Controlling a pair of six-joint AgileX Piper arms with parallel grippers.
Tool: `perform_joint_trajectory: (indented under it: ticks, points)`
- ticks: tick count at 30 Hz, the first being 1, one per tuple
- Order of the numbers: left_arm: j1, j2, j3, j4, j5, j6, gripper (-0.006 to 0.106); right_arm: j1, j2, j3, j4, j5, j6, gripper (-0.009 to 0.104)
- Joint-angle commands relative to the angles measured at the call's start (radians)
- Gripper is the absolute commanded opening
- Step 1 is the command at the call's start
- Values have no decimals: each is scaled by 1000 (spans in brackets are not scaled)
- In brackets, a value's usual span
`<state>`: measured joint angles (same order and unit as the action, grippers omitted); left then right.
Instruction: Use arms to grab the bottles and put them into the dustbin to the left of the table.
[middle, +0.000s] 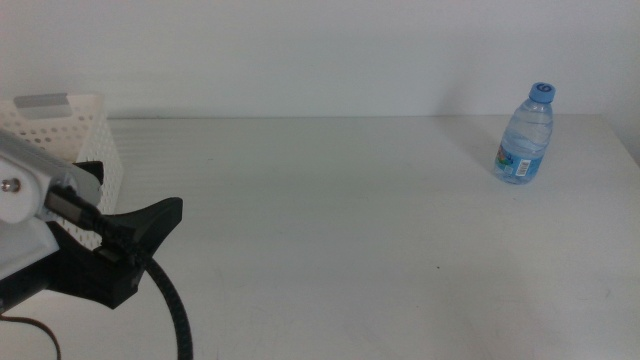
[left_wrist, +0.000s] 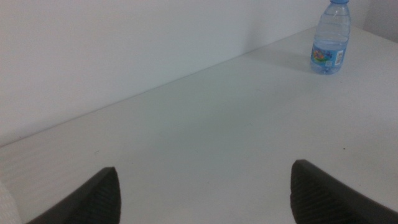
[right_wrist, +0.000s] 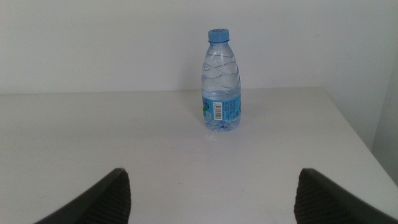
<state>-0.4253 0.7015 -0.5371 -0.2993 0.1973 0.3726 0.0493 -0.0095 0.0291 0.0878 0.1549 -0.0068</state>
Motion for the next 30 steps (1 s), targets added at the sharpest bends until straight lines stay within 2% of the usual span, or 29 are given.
perform_joint_trajectory:
  ticks: [1, 9, 14, 21, 26, 30]
  points:
    - [-8, -4, -27, -14, -77, -5, 90, -7, -27, -12, -29, -75, -5, 71]
    - [-8, -4, -27, -14, -77, -5, 90, -7, 122, -237, -42, 30, -5, 71]
    - [-8, -4, -27, -14, -77, -5, 90, -7, 291, -396, -43, 30, -5, 71]
    - [-8, -4, -27, -14, -77, -5, 90, -7, 514, -535, -98, 26, -5, 71]
    - [-8, -4, -27, -14, -77, -5, 90, -1, 674, -567, -93, -63, 7, 71]
    - [-8, -4, -27, -14, -77, -5, 90, -1, 800, -567, -114, -147, 7, 71]
